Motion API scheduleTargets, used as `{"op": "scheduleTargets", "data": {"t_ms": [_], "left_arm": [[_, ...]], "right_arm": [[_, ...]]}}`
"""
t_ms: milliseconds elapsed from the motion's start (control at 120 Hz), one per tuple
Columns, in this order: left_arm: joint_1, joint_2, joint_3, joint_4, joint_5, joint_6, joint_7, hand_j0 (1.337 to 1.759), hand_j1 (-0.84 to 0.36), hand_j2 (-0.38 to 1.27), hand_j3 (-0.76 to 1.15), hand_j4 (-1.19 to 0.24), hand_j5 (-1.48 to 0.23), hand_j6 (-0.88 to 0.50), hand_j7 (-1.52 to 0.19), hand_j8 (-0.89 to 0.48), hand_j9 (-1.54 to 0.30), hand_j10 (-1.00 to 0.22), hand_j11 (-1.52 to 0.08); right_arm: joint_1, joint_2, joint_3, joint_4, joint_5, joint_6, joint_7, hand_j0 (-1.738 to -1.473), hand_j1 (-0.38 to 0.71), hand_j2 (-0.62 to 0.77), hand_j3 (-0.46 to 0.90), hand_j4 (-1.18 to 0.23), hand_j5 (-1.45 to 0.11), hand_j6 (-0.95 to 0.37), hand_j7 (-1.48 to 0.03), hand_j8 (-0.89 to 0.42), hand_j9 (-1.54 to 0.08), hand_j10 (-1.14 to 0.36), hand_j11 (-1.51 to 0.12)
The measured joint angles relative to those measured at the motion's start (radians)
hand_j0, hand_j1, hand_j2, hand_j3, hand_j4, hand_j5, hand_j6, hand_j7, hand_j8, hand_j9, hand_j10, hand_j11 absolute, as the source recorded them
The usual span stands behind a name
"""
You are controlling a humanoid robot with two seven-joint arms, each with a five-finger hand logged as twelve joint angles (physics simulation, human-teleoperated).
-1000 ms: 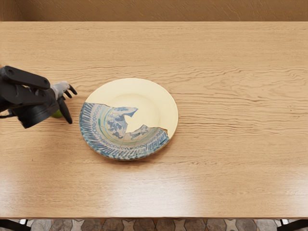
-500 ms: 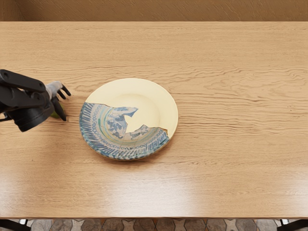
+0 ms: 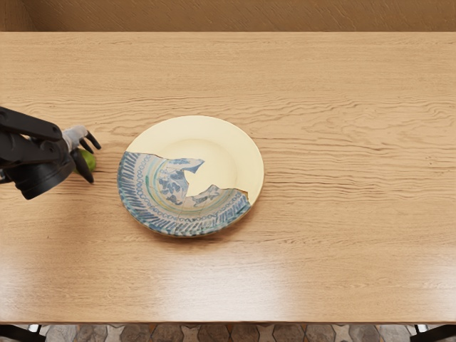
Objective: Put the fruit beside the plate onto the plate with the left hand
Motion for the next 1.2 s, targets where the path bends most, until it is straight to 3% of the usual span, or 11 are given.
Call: {"op": "scheduleTargets", "data": {"t_ms": [567, 917, 1050, 1200], "left_arm": [[0.032, 0.014, -0.01, 0.02, 0.003, 0.002, -0.001, 1.658, -0.28, 0.11, 0.0, -0.54, -0.66, -0.51, -0.68, -0.51, -0.67, -0.53, -0.68], [0.04, 0.014, -0.014, 0.033, 0.003, 0.001, -0.006, 1.656, -0.29, 0.18, 0.0, -0.6, -0.77, -0.5, -0.78, -0.5, -0.78, -0.59, -0.78], [0.026, 0.025, -0.024, 0.034, 0.001, -0.001, -0.008, 1.656, -0.29, 0.18, 0.0, -0.6, -0.79, -0.49, -0.79, -0.49, -0.79, -0.6, -0.8], [-0.04, 0.027, -0.031, 0.028, -0.001, -0.012, -0.009, 1.656, -0.27, 0.17, 0.0, -0.6, -0.8, -0.51, -0.8, -0.5, -0.8, -0.6, -0.8]], "right_arm": [[0.0, 0.0, 0.0, 0.0, 0.0, 0.0, 0.0, -1.658, -0.35, 0.0, 0.0, 0.0, 0.0, 0.0, 0.0, 0.0, 0.0, 0.0, 0.0], [0.0, 0.0, 0.0, 0.0, 0.0, 0.0, 0.0, -1.658, -0.35, 0.0, 0.0, 0.0, 0.0, 0.0, 0.0, 0.0, 0.0, 0.0, 0.0], [0.0, 0.0, 0.0, 0.0, 0.0, 0.0, 0.0, -1.658, -0.35, 0.0, 0.0, 0.0, 0.0, 0.0, 0.0, 0.0, 0.0, 0.0, 0.0], [0.0, 0.0, 0.0, 0.0, 0.0, 0.0, 0.0, -1.658, -0.35, 0.0, 0.0, 0.0, 0.0, 0.0, 0.0, 0.0, 0.0, 0.0, 0.0]]}}
